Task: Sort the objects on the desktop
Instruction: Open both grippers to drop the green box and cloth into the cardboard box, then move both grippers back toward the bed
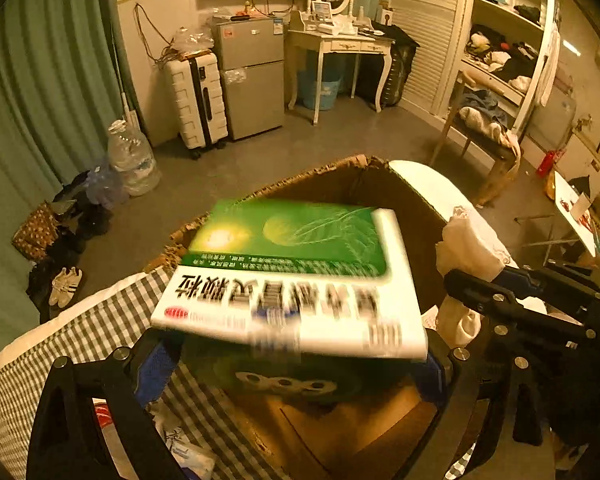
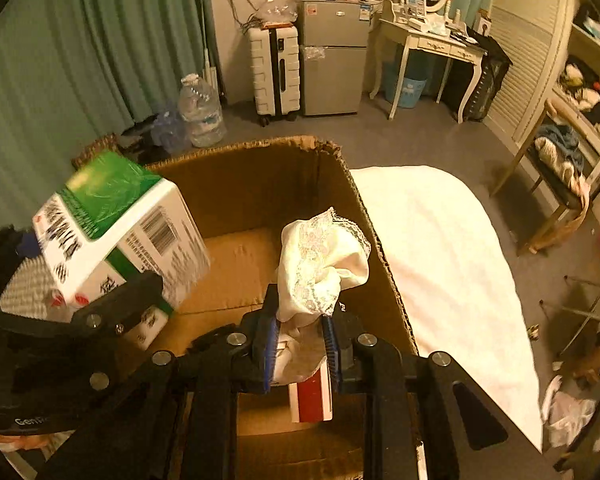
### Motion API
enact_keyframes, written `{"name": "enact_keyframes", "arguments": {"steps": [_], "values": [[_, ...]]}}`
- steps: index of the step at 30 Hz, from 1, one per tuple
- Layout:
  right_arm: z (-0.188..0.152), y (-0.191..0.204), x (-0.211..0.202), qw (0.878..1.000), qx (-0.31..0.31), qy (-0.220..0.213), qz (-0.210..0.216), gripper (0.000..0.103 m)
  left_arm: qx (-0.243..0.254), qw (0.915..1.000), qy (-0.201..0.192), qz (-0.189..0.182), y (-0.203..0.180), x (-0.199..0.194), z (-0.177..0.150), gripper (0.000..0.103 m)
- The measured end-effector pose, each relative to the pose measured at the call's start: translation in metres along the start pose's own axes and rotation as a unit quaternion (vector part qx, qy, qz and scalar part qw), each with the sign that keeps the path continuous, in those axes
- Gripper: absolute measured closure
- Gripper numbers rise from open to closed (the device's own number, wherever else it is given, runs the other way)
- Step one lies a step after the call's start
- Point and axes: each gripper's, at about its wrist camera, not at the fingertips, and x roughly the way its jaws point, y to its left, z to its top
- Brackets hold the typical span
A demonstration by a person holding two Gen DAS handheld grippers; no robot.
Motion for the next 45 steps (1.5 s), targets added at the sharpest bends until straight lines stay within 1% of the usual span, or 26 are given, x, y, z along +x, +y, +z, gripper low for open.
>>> {"name": "enact_keyframes", "arguments": {"steps": [1, 2, 4, 6, 10, 15, 17, 18, 25, 30, 33, 35, 37, 40, 45], "values": [[0.001, -0.001, -0.002, 1.0, 0.004, 0.0, 0.002, 0.074, -0.002, 1.0, -0.002, 0.002, 0.0, -0.005, 0.002, 0.004], [0.002, -0.003, -0.005, 1.0, 0.01, -0.002, 0.0, 0.071, -0.002, 1.0, -0.004, 0.001, 0.0, -0.007, 0.004, 0.003], [0.005, -0.003, -0.01, 1.0, 0.016, -0.006, -0.008, 0.071, 0.0, 0.9998, -0.016, 0.01, -0.001, -0.015, 0.006, 0.003], [0.007, -0.003, -0.017, 1.0, 0.023, -0.011, -0.002, 0.069, -0.006, 0.9996, -0.025, 0.009, 0.001, -0.023, 0.009, 0.002], [0.01, 0.01, -0.027, 1.0, 0.006, -0.019, -0.007, 0.067, -0.017, 0.9991, -0.034, 0.018, 0.008, -0.039, 0.011, 0.002], [0.015, 0.02, -0.041, 1.0, 0.004, -0.03, -0.005, 0.059, -0.03, 0.9981, -0.048, 0.023, 0.023, -0.061, 0.014, 0.002], [0.018, 0.023, -0.047, 0.999, 0.004, -0.038, -0.005, 0.051, -0.036, 0.9975, -0.054, 0.028, 0.033, -0.071, 0.012, 0.002], [0.018, 0.025, -0.05, 0.999, 0.005, -0.042, -0.005, 0.05, -0.037, 0.9972, -0.057, 0.029, 0.036, -0.075, 0.011, 0.002], [0.027, 0.039, -0.078, 0.998, 0.0, -0.066, -0.011, 0.05, -0.063, 0.994, -0.078, 0.043, 0.074, -0.109, 0.005, 0.002], [0.038, 0.051, -0.098, 0.996, 0.002, -0.089, -0.007, 0.05, -0.079, 0.9891, -0.103, 0.07, 0.102, -0.137, -0.006, 0.002], [0.041, 0.061, -0.109, 0.995, -0.001, -0.102, -0.001, 0.049, -0.093, 0.9856, -0.112, 0.085, 0.123, -0.154, -0.01, 0.002], [0.044, 0.07, -0.117, 0.994, -0.008, -0.112, 0.002, 0.046, -0.097, 0.9833, -0.12, 0.096, 0.134, -0.168, -0.012, 0.002], [0.045, 0.079, -0.122, 0.993, -0.01, -0.12, 0.006, 0.045, -0.091, 0.9818, -0.131, 0.103, 0.141, -0.181, -0.013, 0.002], [0.049, 0.092, -0.129, 0.992, -0.008, -0.123, 0.024, 0.045, -0.077, 0.9766, -0.162, 0.119, 0.152, -0.209, -0.017, 0.002], [0.05, 0.12, -0.14, 0.99, -0.014, -0.137, 0.035, 0.044, -0.102, 0.9721, -0.17, 0.125, 0.178, -0.231, -0.029, 0.002]]}}
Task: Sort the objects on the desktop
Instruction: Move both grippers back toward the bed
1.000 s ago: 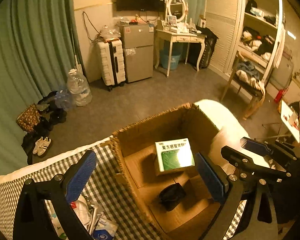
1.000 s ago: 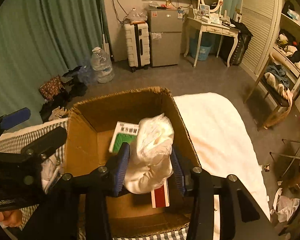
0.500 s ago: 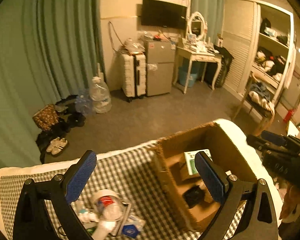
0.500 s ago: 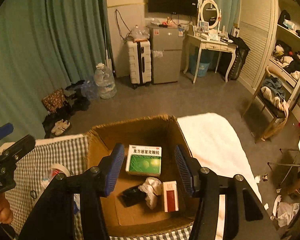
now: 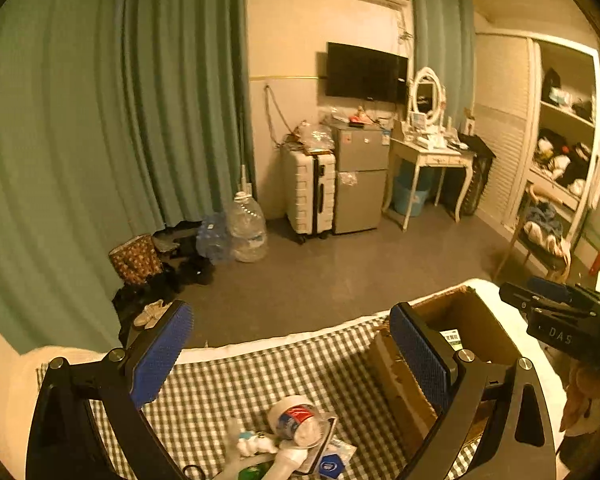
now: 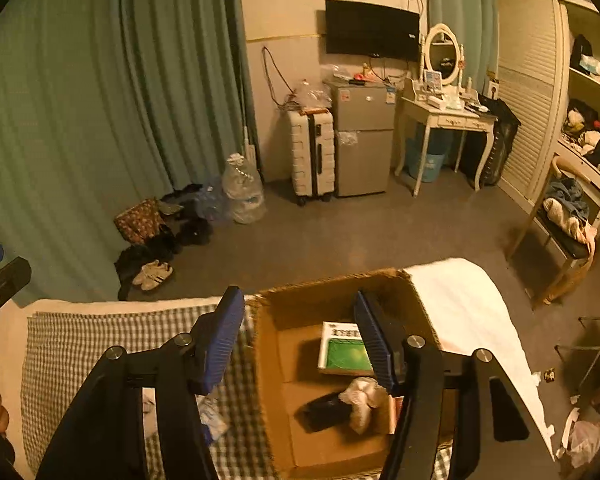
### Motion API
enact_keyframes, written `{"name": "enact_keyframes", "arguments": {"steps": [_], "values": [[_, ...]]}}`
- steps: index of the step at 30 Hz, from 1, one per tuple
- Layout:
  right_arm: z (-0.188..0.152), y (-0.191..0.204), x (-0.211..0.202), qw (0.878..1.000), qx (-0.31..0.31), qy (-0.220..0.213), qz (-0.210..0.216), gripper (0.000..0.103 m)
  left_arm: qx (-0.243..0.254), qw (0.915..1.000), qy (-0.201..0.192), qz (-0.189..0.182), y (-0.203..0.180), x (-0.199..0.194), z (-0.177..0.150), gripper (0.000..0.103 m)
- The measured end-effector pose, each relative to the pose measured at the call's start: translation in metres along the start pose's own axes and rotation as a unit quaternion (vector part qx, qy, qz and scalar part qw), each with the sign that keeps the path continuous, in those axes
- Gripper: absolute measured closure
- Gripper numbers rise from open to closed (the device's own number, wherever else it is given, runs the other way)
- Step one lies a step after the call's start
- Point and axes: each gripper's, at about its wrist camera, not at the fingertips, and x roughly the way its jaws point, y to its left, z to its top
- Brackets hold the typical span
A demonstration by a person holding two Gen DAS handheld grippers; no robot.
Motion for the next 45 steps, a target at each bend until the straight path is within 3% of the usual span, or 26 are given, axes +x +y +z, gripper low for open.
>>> {"name": "enact_keyframes", "arguments": {"steps": [11, 17, 22, 26, 32, 37, 42, 45], "values": [[-0.009, 0.083, 0.008, 0.999, -0.016, -0.022, 0.021, 0.038, -0.062, 0.9977, -0.002, 0.028, 0.089, -0.021, -0.024, 0.002], [-0.023, 0.111, 0.025, 0.999, 0.022, -0.011, 0.022, 0.034, -0.06, 0.9969, 0.021, 0.047, 0.118, -0.015, -0.053, 0.002], [-0.04, 0.157, 0.037, 0.999, -0.034, 0.006, 0.028, 0.034, -0.079, 0.9962, 0.023, 0.029, 0.139, -0.01, -0.079, 0.002], [-0.059, 0.18, 0.056, 0.996, -0.06, 0.037, 0.058, 0.034, -0.085, 0.9939, 0.048, 0.052, 0.157, 0.011, -0.11, 0.002], [-0.092, 0.184, 0.085, 0.992, -0.094, 0.068, 0.049, 0.034, -0.111, 0.9868, 0.094, 0.073, 0.178, 0.049, -0.155, 0.002], [-0.123, 0.169, 0.109, 0.989, -0.099, 0.107, 0.026, 0.034, -0.091, 0.9829, 0.118, 0.109, 0.168, 0.074, -0.201, 0.003], [-0.161, 0.16, 0.129, 0.98, -0.076, 0.178, 0.049, 0.034, -0.074, 0.9806, 0.156, 0.093, 0.155, 0.098, -0.238, 0.005], [-0.181, 0.163, 0.137, 0.976, -0.081, 0.194, 0.05, 0.034, -0.068, 0.9804, 0.167, 0.08, 0.143, 0.106, -0.253, 0.005]]}}
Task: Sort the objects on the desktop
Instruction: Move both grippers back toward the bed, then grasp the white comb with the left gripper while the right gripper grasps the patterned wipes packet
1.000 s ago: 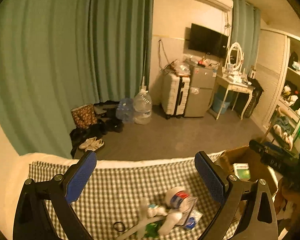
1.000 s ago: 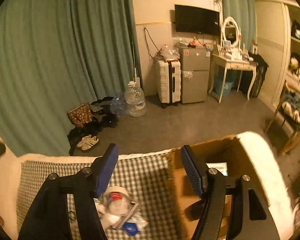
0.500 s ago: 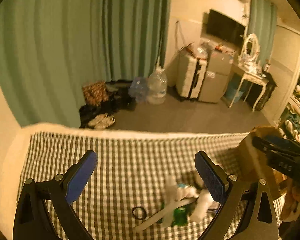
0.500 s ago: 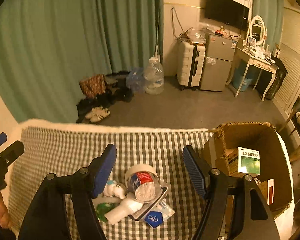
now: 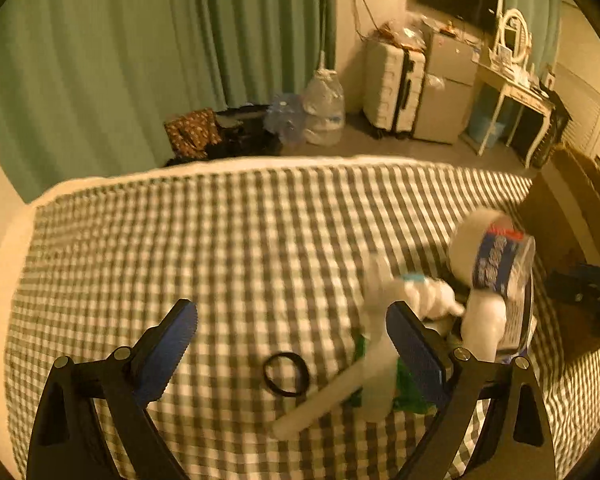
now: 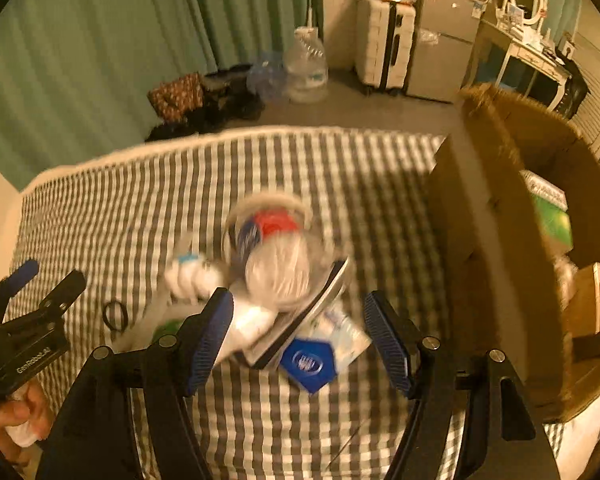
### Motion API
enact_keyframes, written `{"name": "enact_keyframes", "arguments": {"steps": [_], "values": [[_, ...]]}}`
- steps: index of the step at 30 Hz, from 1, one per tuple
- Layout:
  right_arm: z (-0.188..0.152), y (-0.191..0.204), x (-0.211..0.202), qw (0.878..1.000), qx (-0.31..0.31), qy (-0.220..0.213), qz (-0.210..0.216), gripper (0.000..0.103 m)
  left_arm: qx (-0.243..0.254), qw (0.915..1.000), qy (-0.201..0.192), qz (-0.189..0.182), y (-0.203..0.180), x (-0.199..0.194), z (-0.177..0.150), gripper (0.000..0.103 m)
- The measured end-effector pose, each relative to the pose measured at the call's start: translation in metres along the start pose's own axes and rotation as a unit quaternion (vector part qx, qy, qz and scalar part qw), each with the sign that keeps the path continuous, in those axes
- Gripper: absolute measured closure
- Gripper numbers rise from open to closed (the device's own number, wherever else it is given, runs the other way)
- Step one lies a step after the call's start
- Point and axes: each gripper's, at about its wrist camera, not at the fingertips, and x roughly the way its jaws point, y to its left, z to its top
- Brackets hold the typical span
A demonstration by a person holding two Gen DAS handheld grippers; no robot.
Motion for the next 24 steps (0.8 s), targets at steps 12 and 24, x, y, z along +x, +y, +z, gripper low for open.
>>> {"name": "enact_keyframes", "arguments": {"steps": [12, 24], "values": [[-0.016, -0.026, 0.046, 0.998, 0.047, 0.032, -0.037, 0.048, 0.015, 0.9989, 0.032, -0.032, -0.026, 0.041, -0.028, 0.008], [-0.025, -0.033, 0.069, 0.995, 0.064, 0.077, 0.009, 0.048, 0.009, 0.9965, 0.059, -0.058, -0.035, 0.07, -0.032, 0.038]]}}
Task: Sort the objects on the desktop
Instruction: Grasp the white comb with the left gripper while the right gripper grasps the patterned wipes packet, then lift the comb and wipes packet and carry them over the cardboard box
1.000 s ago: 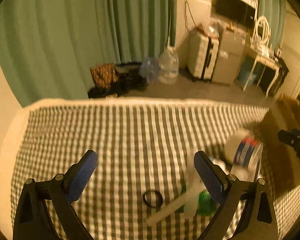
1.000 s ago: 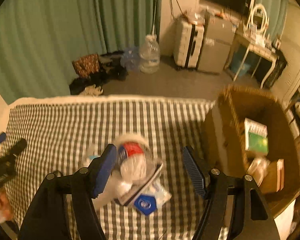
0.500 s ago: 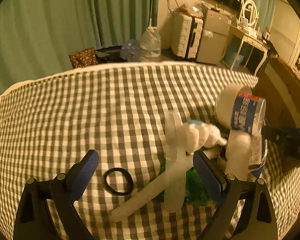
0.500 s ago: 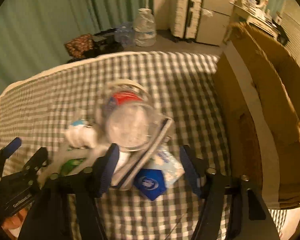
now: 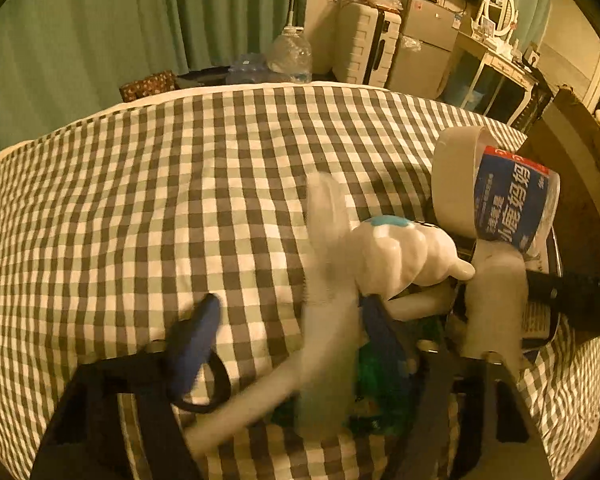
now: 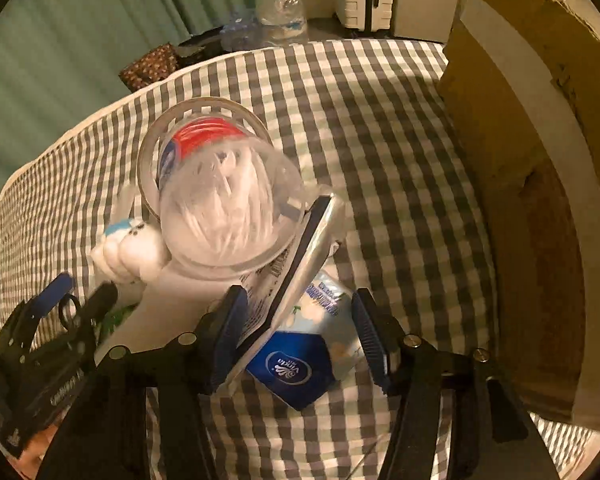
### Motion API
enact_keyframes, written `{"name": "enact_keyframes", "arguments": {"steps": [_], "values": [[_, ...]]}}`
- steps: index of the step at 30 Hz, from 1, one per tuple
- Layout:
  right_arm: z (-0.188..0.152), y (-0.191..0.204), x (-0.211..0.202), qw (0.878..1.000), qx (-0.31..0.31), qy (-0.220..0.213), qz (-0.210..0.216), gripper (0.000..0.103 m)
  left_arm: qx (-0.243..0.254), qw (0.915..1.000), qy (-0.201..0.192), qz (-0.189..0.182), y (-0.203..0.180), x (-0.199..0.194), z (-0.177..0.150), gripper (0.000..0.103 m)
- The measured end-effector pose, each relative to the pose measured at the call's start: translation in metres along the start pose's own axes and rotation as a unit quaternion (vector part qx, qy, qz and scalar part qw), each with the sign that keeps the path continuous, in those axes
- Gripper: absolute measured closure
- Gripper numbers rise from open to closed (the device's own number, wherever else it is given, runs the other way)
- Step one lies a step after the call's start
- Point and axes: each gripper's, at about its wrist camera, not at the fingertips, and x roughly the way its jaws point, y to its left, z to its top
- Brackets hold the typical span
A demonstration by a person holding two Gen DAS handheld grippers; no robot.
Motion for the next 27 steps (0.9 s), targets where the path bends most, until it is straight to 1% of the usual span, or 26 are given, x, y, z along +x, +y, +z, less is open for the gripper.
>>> {"name": "enact_keyframes", "arguments": {"steps": [1, 2, 3, 4, 5, 6, 7, 8, 9, 10, 13, 17, 23, 27], "values": [[-0.003, 0.002, 0.0, 1.0, -0.003, -0.001, -0.001, 0.049, 0.003, 1.0, 0.002, -0.003, -0.001, 0.0, 0.0, 0.047], [-0.004, 0.003, 0.0, 1.0, -0.007, 0.0, 0.001, 0.052, 0.007, 0.9999, 0.004, -0.009, -0.003, 0.004, 0.003, 0.06], [-0.004, 0.004, -0.001, 1.0, -0.012, 0.001, 0.004, 0.054, 0.013, 0.9998, 0.006, -0.016, -0.006, 0.004, 0.003, 0.068], [-0.004, 0.006, -0.001, 1.0, -0.019, 0.002, 0.004, 0.059, 0.025, 0.9995, 0.008, -0.018, -0.012, 0.003, 0.004, 0.077], [-0.006, 0.009, -0.001, 1.0, -0.026, 0.004, 0.003, 0.064, 0.034, 0.9993, 0.007, -0.015, -0.018, 0.003, 0.008, 0.077], [-0.007, 0.012, -0.002, 0.999, -0.033, 0.006, 0.003, 0.067, 0.04, 0.9991, 0.005, -0.015, -0.022, 0.0, 0.01, 0.077], [-0.009, 0.015, -0.002, 0.999, -0.035, 0.008, 0.004, 0.074, 0.042, 0.999, 0.005, -0.016, -0.024, -0.001, 0.01, 0.077], [-0.01, 0.017, -0.003, 0.999, -0.039, 0.009, 0.007, 0.08, 0.041, 0.999, 0.007, -0.018, -0.028, -0.002, 0.013, 0.078], [-0.01, 0.02, -0.004, 0.999, -0.043, 0.01, 0.01, 0.082, 0.039, 0.999, 0.008, -0.021, -0.028, -0.003, 0.015, 0.078], [-0.011, 0.022, -0.006, 0.999, -0.05, 0.009, 0.015, 0.087, 0.038, 0.999, 0.008, -0.023, -0.027, -0.005, 0.017, 0.078], [-0.01, 0.026, -0.01, 0.997, -0.066, 0.001, 0.028, 0.091, 0.037, 0.999, 0.009, -0.025, -0.025, -0.011, 0.023, 0.078], [-0.001, 0.023, -0.018, 0.997, -0.074, -0.006, 0.028, 0.096, 0.036, 0.9988, 0.002, -0.032, -0.023, -0.019, 0.032, 0.078], [0.011, 0.019, -0.038, 0.996, -0.087, -0.026, 0.014, 0.097, 0.045, 0.9984, -0.014, -0.032, -0.027, -0.033, 0.042, 0.078], [0.02, 0.018, -0.053, 0.995, -0.09, -0.048, 0.015, 0.097, 0.053, 0.998, -0.022, -0.028, -0.031, -0.042, 0.045, 0.078]]}}
